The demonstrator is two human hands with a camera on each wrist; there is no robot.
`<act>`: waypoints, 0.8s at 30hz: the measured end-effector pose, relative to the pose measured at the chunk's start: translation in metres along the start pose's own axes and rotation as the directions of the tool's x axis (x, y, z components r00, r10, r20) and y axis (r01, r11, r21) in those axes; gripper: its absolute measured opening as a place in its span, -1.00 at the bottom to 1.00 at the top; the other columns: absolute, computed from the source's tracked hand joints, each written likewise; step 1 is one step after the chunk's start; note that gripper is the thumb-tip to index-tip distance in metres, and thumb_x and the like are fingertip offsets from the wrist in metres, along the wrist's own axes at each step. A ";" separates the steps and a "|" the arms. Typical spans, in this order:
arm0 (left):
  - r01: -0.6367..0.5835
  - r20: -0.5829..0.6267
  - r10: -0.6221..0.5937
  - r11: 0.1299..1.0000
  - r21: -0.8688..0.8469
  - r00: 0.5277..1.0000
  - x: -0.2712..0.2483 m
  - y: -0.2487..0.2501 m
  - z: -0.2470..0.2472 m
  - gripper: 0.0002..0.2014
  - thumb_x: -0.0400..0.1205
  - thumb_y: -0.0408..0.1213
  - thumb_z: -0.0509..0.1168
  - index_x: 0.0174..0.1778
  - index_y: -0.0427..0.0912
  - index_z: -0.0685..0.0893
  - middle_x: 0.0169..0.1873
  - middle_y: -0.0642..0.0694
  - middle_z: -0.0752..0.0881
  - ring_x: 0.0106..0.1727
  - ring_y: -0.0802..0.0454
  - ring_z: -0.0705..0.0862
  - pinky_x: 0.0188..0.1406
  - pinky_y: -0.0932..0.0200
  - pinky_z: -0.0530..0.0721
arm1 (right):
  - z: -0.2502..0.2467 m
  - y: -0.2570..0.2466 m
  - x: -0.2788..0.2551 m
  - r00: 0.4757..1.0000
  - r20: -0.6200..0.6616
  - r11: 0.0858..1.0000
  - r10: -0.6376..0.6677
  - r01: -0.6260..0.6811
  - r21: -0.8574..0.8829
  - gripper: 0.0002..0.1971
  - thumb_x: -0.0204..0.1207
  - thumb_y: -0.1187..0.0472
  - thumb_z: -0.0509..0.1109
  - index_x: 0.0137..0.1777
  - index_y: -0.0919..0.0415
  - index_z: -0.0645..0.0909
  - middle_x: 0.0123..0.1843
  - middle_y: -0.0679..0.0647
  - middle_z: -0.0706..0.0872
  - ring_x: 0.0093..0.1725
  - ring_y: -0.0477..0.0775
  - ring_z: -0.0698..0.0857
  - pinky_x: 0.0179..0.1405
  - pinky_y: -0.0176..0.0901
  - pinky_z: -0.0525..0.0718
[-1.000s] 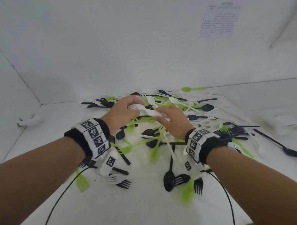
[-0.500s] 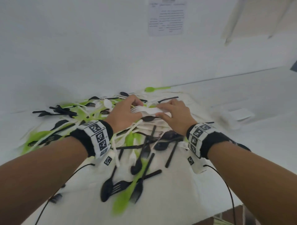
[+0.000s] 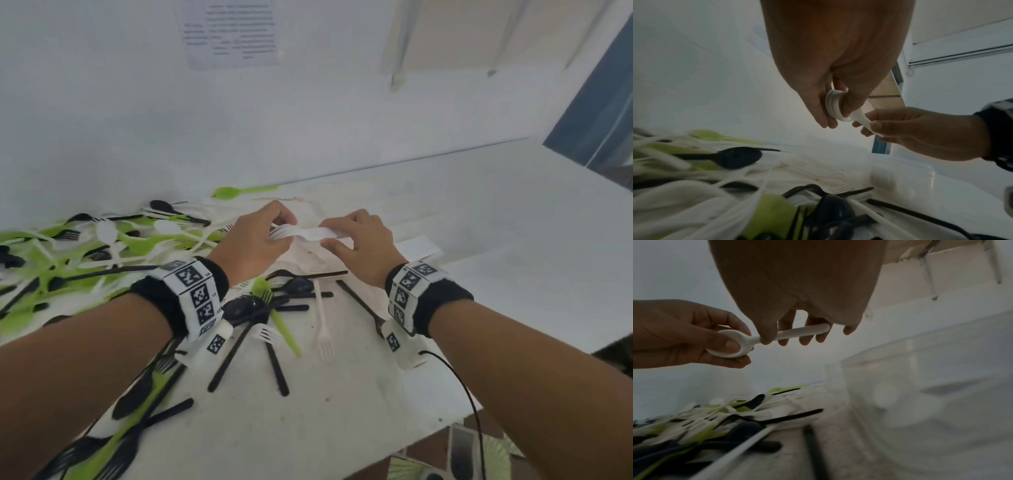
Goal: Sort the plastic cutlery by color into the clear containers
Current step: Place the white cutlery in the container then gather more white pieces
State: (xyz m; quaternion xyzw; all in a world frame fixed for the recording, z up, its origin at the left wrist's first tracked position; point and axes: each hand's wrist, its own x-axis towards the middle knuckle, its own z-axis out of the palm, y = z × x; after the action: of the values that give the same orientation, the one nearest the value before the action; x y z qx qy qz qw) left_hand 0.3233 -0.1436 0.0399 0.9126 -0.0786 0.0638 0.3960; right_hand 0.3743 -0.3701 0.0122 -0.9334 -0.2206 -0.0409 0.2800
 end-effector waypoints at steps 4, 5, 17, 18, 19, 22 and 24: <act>-0.077 0.058 0.074 0.995 0.063 0.996 0.028 0.018 0.032 -0.77 0.65 -0.29 0.39 0.15 0.07 0.60 0.02 0.16 0.71 -0.12 0.23 0.69 -0.23 0.33 0.56 | -0.015 0.027 -0.004 0.999 0.021 0.989 0.027 -0.024 -0.147 -0.56 0.67 -0.25 0.19 0.52 -0.30 0.50 0.45 -0.09 0.50 0.63 0.08 0.30 0.70 0.43 -0.09; -0.095 0.075 0.091 0.993 0.064 0.993 0.034 0.024 0.042 -0.77 0.65 -0.29 0.39 0.15 0.08 0.60 0.02 0.15 0.71 -0.10 0.18 0.70 -0.22 0.29 0.57 | -0.020 0.032 -0.007 0.999 0.043 0.985 0.033 -0.025 -0.172 -0.57 0.70 -0.25 0.18 0.55 -0.30 0.47 0.50 -0.10 0.48 0.67 0.05 0.24 0.70 0.43 -0.22; -0.153 0.122 0.135 0.976 0.153 0.983 0.082 0.081 0.138 -0.47 0.63 -0.14 0.47 0.51 -0.01 0.48 0.38 0.00 0.60 0.39 0.04 0.57 0.44 0.00 0.53 | -0.075 0.125 -0.008 0.983 0.155 0.960 0.104 -0.058 -0.273 -0.61 0.74 -0.18 0.04 0.52 -0.21 0.38 0.22 0.01 0.56 0.32 0.21 0.48 0.41 0.22 0.25; -0.116 0.146 0.090 0.976 0.183 0.985 0.084 0.083 0.146 -0.30 0.60 -0.06 0.51 0.62 -0.02 0.36 0.51 -0.05 0.50 0.52 -0.01 0.47 0.54 -0.04 0.46 | -0.079 0.134 -0.006 0.976 0.184 0.960 0.119 -0.066 -0.273 -0.61 0.74 -0.18 0.03 0.52 -0.22 0.36 0.27 0.04 0.58 0.34 0.23 0.47 0.41 0.23 0.25; -0.070 0.179 0.031 0.974 0.213 0.983 0.086 0.086 0.154 -0.11 0.54 0.04 0.55 0.70 -0.03 0.21 0.60 -0.10 0.38 0.61 -0.05 0.36 0.60 -0.08 0.40 | -0.083 0.144 -0.003 0.969 0.211 0.959 0.127 -0.066 -0.277 -0.60 0.73 -0.18 0.03 0.52 -0.22 0.36 0.31 0.06 0.58 0.35 0.24 0.47 0.40 0.24 0.25; 0.071 0.296 -0.184 0.933 0.353 0.937 0.094 0.087 0.174 0.25 0.41 0.20 0.61 0.78 -0.09 -0.11 0.71 -0.19 0.14 0.72 -0.14 0.14 0.68 -0.16 0.27 | -0.089 0.166 0.002 0.950 0.287 0.961 0.120 -0.038 -0.273 -0.61 0.72 -0.16 0.04 0.51 -0.22 0.35 0.34 0.08 0.59 0.37 0.26 0.48 0.40 0.24 0.26; 0.081 0.331 -0.280 0.858 0.507 0.901 0.099 0.084 0.183 0.28 0.42 0.27 0.57 0.78 -0.14 -0.16 0.72 -0.23 0.10 0.73 -0.23 0.09 0.70 -0.22 0.21 | -0.087 0.174 0.005 0.934 0.338 0.967 0.114 -0.026 -0.254 -0.62 0.71 -0.14 0.05 0.50 -0.21 0.35 0.36 0.10 0.59 0.38 0.27 0.47 0.39 0.25 0.25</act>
State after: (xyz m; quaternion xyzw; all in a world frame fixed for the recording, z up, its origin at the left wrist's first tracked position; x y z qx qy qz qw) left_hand 0.4141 -0.3438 -0.0069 0.9791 -0.0505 -0.1417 0.1367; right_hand 0.4582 -0.5452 -0.0014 -0.9604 -0.2265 0.1089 0.1202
